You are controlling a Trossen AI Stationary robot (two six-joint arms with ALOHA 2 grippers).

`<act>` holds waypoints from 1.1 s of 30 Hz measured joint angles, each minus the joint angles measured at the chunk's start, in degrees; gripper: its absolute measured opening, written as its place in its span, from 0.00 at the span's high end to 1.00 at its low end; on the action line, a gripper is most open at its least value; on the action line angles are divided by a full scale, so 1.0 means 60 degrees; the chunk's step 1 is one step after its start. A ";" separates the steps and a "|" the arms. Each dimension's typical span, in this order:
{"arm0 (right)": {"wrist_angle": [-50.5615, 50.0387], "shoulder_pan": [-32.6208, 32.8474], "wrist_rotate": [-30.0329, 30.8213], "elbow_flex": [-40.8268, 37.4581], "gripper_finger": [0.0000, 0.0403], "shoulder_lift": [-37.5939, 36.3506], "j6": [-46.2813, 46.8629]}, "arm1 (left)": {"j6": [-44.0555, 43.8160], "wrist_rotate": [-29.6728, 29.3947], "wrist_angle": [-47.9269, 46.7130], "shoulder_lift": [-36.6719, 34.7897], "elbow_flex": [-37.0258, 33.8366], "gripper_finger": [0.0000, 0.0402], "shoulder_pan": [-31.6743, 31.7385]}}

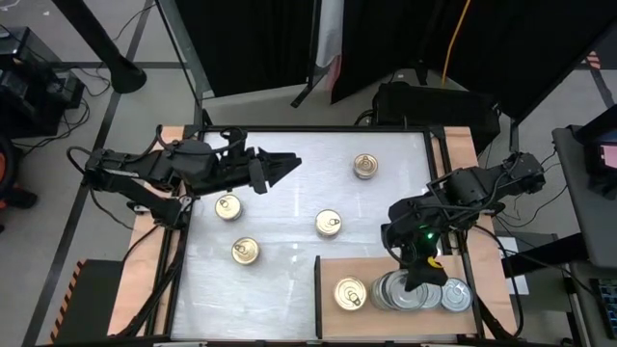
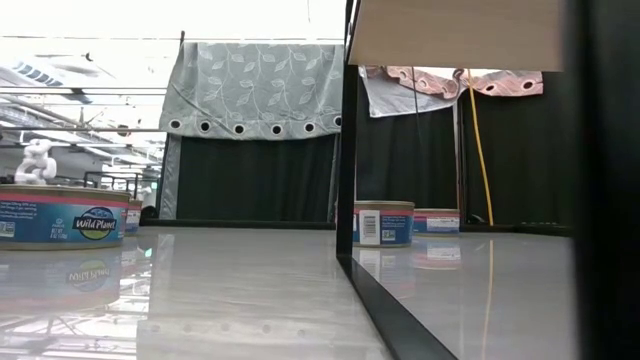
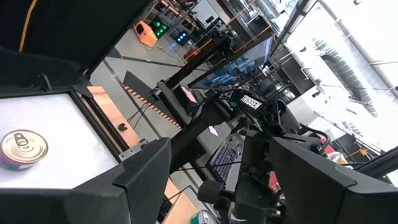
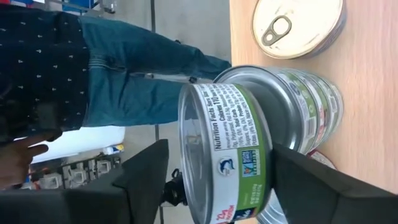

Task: Stack canned seafood by type on shelf
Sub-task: Stack the green tuna can on top of the other green tuna can on the shelf, then stack the blue-pink tuna can on top of the other blue-pink tuna can on the shelf

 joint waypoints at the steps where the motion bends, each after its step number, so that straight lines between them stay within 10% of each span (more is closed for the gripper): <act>1: 0.0016 0.0000 0.0016 0.0004 0.34 0.0000 0.0000 | 0.0000 0.0000 0.0000 0.0000 0.0000 0.32 0.0000; 33: 0.0195 -0.0059 0.1215 0.0028 0.11 -0.0112 0.0386 | 0.0007 -0.0277 0.0008 0.0058 -0.0004 0.32 0.0000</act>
